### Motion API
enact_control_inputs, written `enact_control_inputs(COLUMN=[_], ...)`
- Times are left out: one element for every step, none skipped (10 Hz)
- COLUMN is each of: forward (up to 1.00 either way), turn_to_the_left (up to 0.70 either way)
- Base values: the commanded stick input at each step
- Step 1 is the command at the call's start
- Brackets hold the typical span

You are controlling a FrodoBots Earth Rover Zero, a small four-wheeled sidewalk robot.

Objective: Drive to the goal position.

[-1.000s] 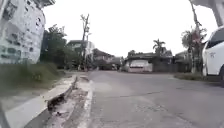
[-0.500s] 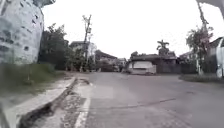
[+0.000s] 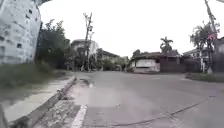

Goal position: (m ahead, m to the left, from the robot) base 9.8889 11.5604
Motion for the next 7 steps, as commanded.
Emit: enact_control_inputs(forward=[1.00,1.00,1.00,1.00,1.00,1.00,1.00], turn_to_the_left=[0.00,0.00,0.00,0.00,0.00,0.00,0.00])
